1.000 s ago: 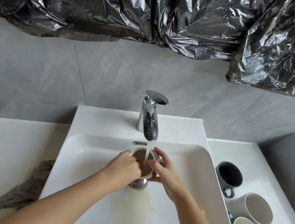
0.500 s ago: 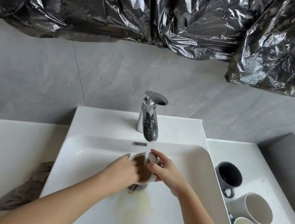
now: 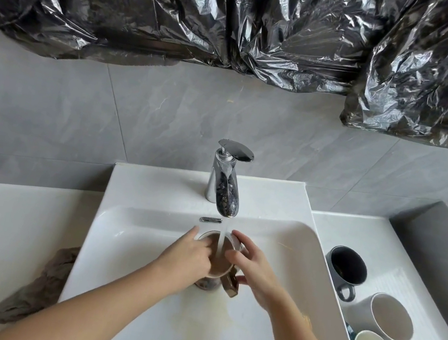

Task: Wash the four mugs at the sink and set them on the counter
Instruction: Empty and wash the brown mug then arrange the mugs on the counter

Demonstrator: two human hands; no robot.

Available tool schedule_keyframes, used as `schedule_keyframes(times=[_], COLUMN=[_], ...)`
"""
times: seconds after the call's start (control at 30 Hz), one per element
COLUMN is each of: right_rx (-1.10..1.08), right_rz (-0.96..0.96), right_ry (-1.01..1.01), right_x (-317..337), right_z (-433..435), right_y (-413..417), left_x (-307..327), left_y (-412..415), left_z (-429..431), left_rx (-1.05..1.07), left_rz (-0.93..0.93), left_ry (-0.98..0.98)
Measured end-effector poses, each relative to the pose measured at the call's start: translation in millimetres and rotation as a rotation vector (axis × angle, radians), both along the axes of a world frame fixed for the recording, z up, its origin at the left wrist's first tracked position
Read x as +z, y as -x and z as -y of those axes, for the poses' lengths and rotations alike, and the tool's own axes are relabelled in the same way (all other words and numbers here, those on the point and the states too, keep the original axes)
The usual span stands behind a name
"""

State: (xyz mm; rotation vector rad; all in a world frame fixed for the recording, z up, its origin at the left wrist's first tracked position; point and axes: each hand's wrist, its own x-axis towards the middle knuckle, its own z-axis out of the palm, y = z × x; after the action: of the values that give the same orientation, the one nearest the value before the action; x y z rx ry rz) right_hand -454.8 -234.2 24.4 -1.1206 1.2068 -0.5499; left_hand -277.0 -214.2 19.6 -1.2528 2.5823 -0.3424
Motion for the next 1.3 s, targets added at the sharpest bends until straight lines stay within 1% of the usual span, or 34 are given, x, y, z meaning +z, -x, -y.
schedule_keyframes(times=[0.1, 0.2, 0.37, 0.47, 0.53, 0.57, 0.63, 0.73, 0.8, 0.83, 0.93, 1.0, 1.03, 1.1, 1.17, 1.23, 1.3], right_rx=[0.020, -0.022, -0.230, -0.325, -0.378, -0.391, -0.378, -0.243, -0.158, -0.143, -0.142, -0.161, -0.180, -0.224, -0.242, -0.202, -0.128], right_rz=[-0.023, 0.019, 0.274, 0.365, 0.394, 0.391, 0.347, 0.198, 0.110, 0.090, 0.085, 0.129, 0.168, 0.245, 0.278, 0.229, 0.144], right_ry=[0.015, 0.041, -0.040, -0.031, -0.029, -0.026, -0.021, -0.009, -0.012, -0.017, -0.006, -0.008, -0.020, -0.055, -0.076, -0.073, -0.040], right_x=[6, 2, -18, -21, -22, -21, -20, -16, -13, -13, -13, -14, -14, -16, -17, -13, -7], right_z=[6, 0, -19, -24, -26, -26, -22, -12, -10, -9, -10, -13, -16, -21, -23, -20, -14], right_y=[-4, -5, 1, -6, -13, -15, -14, -6, -6, -6, -8, -8, -9, -11, -11, -10, -9], left_x=[0, -5, 1, -3, -4, -4, -5, 2, -5, -8, -12, -14, -9, -4, -12, -20, -20], left_y=[4, 4, 11, 20, 23, 24, 21, 10, 5, 5, 10, 11, 12, 15, 17, 13, 6], left_z=[3, -1, -14, -21, -19, -17, -13, -7, -6, -4, -4, -9, -13, -18, -20, -20, -15], left_rx=[0.038, 0.066, 0.146, 0.197, 0.193, 0.183, 0.169, 0.105, 0.066, 0.054, 0.083, 0.096, 0.111, 0.127, 0.121, 0.092, 0.093], left_rz=[0.032, 0.034, -0.170, -0.337, -0.396, -0.405, -0.363, -0.141, -0.056, -0.043, -0.075, -0.126, -0.115, -0.214, -0.291, -0.294, -0.229], left_ry=[-0.004, -0.103, -0.214, -0.179, -0.157, -0.152, -0.153, -0.154, -0.131, -0.126, -0.119, -0.176, -0.189, -0.165, -0.153, -0.139, -0.088])
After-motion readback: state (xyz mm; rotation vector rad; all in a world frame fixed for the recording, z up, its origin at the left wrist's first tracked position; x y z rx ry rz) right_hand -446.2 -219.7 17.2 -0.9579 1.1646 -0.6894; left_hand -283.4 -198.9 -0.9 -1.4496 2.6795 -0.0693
